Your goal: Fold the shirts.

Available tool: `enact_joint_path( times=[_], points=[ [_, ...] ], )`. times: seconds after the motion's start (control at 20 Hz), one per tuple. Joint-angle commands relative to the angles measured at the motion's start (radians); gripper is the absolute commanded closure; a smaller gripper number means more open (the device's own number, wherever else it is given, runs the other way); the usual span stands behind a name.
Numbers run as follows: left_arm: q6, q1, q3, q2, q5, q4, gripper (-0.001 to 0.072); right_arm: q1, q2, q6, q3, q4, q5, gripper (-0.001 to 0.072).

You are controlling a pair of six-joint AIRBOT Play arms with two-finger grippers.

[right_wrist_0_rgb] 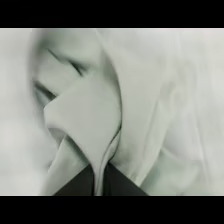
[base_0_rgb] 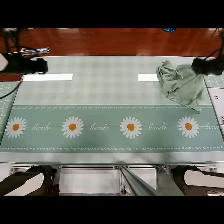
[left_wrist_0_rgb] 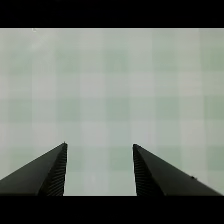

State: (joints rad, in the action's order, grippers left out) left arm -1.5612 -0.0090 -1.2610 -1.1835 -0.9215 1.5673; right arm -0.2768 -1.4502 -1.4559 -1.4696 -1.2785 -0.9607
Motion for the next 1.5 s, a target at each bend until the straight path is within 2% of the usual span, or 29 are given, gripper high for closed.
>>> enact_joint_path(
  times=[0.0, 0.3, 0.45, 0.5, 0.6, 0.7, 0.85, 1.1, 1.2, 1.45],
  points=[
    [-0.071, 0.015, -0.024, 0.139, -0.083, 0.014, 0.0202, 0.0, 0.166, 0.077, -0.158, 0.164, -0.027, 0.0689],
    [-0.075, -0.044, 0.177, 0.381, -0.081, -0.133, 0.0202, 0.0, 0.347, 0.141, -0.352, 0.327, -0.038, 0.0689],
    [-0.075, -0.072, 0.289, 0.495, -0.015, -0.199, 0.0202, 0.002, 0.376, 0.198, -0.4, 0.475, -0.08, 0.0689],
    [-0.075, -0.075, 0.318, 0.522, 0.005, -0.199, 0.0202, 0.024, 0.381, 0.225, -0.4, 0.498, -0.107, 0.0689],
    [-0.075, -0.075, 0.356, 0.547, 0.008, -0.199, 0.0202, 0.134, 0.374, 0.228, -0.398, 0.436, -0.209, 0.0689],
    [-0.073, -0.075, 0.38, 0.547, 0.009, -0.199, 0.0202, 0.298, 0.341, 0.211, -0.398, 0.335, -0.272, 0.0689],
    [-0.031, -0.074, 0.42, 0.544, 0.057, -0.199, 0.0202, 0.577, 0.244, 0.126, -0.389, 0.15, -0.297, 0.0689],
    [-0.029, -0.074, 0.448, 0.535, 0.046, -0.199, 0.0202, 0.859, 0.033, 0.067, -0.188, 0.069, -0.251, 0.0689],
    [-0.002, -0.074, 0.449, 0.535, 0.045, -0.199, 0.0202, 0.909, -0.05, 0.003, -0.062, 0.098, -0.193, 0.0689],
    [0.001, -0.075, 0.462, 0.533, 0.032, -0.271, 0.0202, 1.017, -0.218, 0.0, 0.055, 0.266, -0.04, 0.0688]
  ],
)
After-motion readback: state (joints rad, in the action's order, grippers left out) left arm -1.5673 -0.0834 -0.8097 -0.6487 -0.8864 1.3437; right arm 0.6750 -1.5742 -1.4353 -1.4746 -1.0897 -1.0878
